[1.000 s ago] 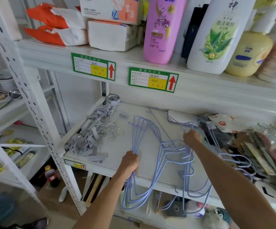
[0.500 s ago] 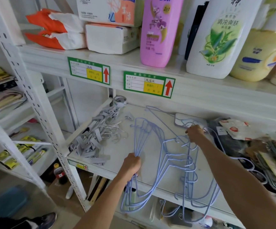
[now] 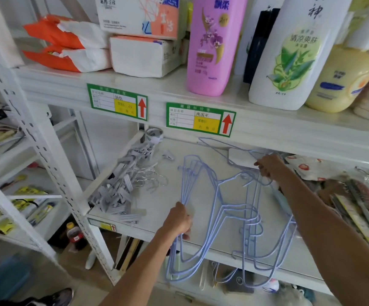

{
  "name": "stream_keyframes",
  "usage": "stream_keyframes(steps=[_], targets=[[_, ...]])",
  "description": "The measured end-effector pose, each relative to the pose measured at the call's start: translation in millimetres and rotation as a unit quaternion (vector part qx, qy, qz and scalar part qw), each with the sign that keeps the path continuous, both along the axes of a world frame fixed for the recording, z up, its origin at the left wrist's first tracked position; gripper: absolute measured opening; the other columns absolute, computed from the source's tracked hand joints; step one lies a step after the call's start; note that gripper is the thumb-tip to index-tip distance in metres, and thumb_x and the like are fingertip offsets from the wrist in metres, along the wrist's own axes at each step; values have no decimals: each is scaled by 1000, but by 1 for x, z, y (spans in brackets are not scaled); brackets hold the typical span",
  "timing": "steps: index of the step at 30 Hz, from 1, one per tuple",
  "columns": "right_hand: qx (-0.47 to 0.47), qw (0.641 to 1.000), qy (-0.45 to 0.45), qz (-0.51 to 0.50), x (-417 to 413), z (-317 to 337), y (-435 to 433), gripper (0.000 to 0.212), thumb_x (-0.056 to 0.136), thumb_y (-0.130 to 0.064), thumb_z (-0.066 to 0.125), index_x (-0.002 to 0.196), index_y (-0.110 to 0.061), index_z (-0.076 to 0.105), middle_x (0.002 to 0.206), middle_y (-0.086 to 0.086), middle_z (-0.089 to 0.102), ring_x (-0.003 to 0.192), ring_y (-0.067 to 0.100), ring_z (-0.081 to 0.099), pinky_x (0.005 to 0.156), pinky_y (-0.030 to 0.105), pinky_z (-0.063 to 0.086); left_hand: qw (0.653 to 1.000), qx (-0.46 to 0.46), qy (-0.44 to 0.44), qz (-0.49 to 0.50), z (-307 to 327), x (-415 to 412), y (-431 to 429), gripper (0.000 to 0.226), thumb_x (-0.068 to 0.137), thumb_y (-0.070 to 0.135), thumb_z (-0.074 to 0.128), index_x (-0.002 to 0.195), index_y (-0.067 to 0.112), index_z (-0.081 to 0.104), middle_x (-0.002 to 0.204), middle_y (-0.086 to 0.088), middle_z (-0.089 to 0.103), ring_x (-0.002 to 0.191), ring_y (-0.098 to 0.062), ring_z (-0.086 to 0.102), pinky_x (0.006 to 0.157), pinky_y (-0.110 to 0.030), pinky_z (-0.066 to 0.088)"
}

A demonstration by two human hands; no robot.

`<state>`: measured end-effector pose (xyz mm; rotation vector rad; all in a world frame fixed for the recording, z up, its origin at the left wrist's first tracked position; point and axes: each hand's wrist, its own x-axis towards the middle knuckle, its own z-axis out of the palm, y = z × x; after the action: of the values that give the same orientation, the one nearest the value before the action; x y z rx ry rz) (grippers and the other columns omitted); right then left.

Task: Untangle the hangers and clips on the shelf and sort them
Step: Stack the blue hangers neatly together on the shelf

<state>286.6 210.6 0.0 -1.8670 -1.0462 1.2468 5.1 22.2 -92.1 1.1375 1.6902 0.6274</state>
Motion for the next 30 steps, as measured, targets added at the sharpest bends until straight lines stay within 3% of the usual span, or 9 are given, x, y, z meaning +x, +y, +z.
stream_keyframes(steps=[3, 6, 9, 15, 17, 19, 23, 26, 30], targets=[[-64, 989, 129, -19, 5, 11, -1, 44, 108, -11, 24, 73, -2, 49, 29, -3, 31, 17, 4, 22, 21, 14, 14, 999, 4, 41, -14, -9, -5, 6, 28, 95, 6, 48, 121, 0, 40, 115, -24, 62, 83, -34, 70, 62, -44, 61], [-82, 971, 220, -48, 13, 12, -12, 42, 109, -16, 22, 79, -1, 47, 31, 0, 36, 17, 4, 23, 21, 14, 16, 998, 5, 57, -13, -18, -13, 12, 28, 94, 6, 44, 121, -1, 40, 119, -27, 59, 98, -42, 67, 70, -48, 61], [-53, 963, 252, -83, 14, 6, -29, 39, 108, -14, 17, 83, -2, 44, 46, 8, 45, 19, 4, 20, 22, 15, 15, 995, 11, 89, -46, -11, -13, 10, 34, 96, 4, 40, 128, -6, 37, 123, -28, 56, 104, -40, 64, 69, -40, 57], [-68, 950, 294, -74, 11, -34, -73, 39, 109, -14, 20, 72, -17, 34, 42, -4, 27, 25, 4, 21, 21, 17, 16, 992, 22, 116, -52, -15, -12, 14, 41, 99, 7, 33, 137, -9, 33, 132, -31, 51, 118, -43, 55, 95, -43, 48], [-56, 957, 268, -95, 2, -42, -90, 37, 107, -12, 26, 72, -20, 35, 47, -4, 27, 28, 5, 19, 24, 15, 15, 994, 21, 100, -46, -18, -8, 16, 37, 98, 8, 33, 133, -5, 37, 128, -31, 53, 113, -44, 58, 92, -46, 52], [-32, 965, 224, -134, -9, -47, -100, 35, 106, -13, 29, 75, -18, 44, 50, -3, 28, 28, 5, 19, 27, 13, 14, 997, 20, 71, -23, -15, -5, 16, 21, 97, 9, 33, 115, 3, 41, 118, -29, 58, 99, -44, 64, 80, -48, 57], [-4, 969, 184, -166, -21, -54, -112, 30, 105, -9, 34, 90, -6, 59, 42, -3, 31, 28, 7, 20, 30, 14, 17, 1000, 18, 19, 9, -7, -2, 14, 13, 102, 12, 32, 104, 4, 41, 110, -27, 57, 70, -35, 61, 45, -31, 47], [4, 966, 203, -159, -12, -53, -118, 25, 104, -6, 36, 96, -2, 59, 39, -6, 27, 28, 7, 20, 30, 14, 17, 1000, 23, 3, 20, -6, -2, 15, 12, 102, 12, 32, 103, 4, 41, 109, -26, 56, 64, -30, 58, 43, -28, 44], [15, 958, 230, -170, 11, -45, -118, 27, 106, -8, 35, 100, -1, 60, 42, -6, 24, 29, 7, 19, 28, 16, 17, 999, 18, 12, 25, -5, -7, 18, 7, 101, 6, 35, 105, 4, 40, 108, -27, 58, 84, -39, 66, 56, -37, 51]])
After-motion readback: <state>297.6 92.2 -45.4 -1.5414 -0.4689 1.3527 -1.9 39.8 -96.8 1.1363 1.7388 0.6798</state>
